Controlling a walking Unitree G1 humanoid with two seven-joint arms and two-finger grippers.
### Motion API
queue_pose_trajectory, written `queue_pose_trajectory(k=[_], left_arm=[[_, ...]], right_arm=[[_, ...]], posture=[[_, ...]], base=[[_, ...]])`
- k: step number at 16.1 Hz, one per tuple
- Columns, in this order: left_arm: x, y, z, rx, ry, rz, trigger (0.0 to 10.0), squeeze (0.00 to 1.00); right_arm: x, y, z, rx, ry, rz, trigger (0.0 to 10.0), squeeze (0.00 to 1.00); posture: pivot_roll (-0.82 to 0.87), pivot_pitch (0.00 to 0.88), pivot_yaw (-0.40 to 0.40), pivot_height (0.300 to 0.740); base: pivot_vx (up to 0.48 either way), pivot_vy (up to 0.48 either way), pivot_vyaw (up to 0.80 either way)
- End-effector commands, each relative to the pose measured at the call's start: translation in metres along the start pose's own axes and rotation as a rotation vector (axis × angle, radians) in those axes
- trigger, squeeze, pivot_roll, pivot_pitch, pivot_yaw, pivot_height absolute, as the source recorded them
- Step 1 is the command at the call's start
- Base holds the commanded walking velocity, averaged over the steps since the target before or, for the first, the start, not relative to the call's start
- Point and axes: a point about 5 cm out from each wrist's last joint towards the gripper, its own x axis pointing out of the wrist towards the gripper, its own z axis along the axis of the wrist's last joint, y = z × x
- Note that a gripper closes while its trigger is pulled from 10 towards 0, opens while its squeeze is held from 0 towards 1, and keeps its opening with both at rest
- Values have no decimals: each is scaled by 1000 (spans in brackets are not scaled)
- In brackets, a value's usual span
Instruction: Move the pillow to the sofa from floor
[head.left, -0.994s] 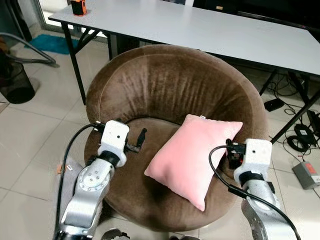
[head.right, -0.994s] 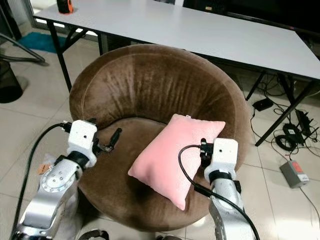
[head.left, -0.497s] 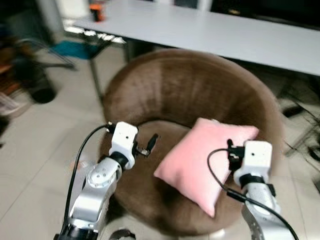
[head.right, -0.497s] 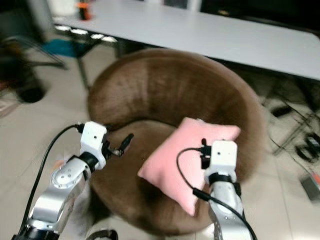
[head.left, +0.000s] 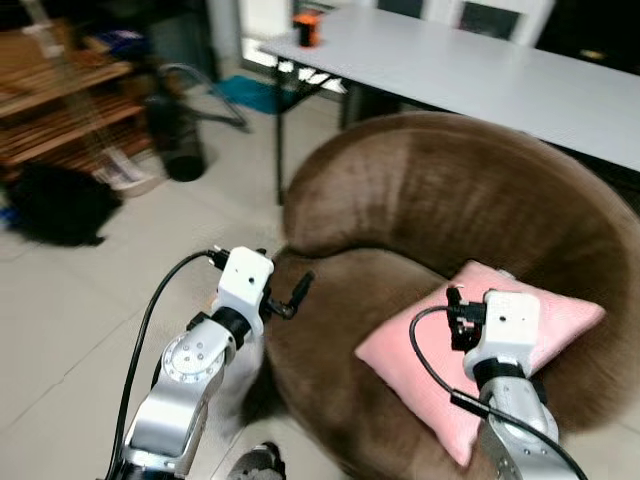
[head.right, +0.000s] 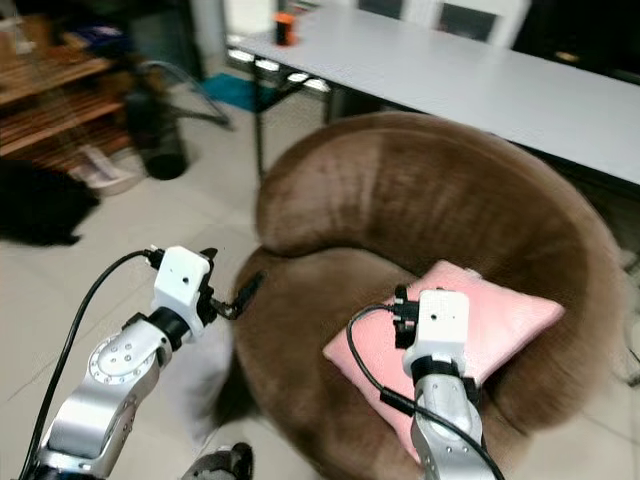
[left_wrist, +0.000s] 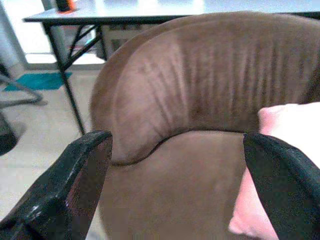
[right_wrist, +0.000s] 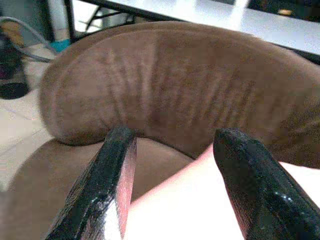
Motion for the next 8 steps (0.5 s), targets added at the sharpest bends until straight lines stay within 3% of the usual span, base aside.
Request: queue_pose_trajectory(k=[1,7,8], left_arm=[[0,-5,4,9,-8,-23,10000,0],[0,-1,5,12,-7,-6,10000,0],[1,0,6,13,-16,9,10000,0]], right_arm=[[-2,-6,4,22,-9,-26,10000,0],[-4,-8,4,14,3,-34,10000,0],[-4,-8,4,-17,2,-18,10000,0]], posture=[[0,36,-39,740],[-7,40,-34,740],[-7,39,-39,740]], base=[[-247,0,0],[-305,0,0],[0,0,0]])
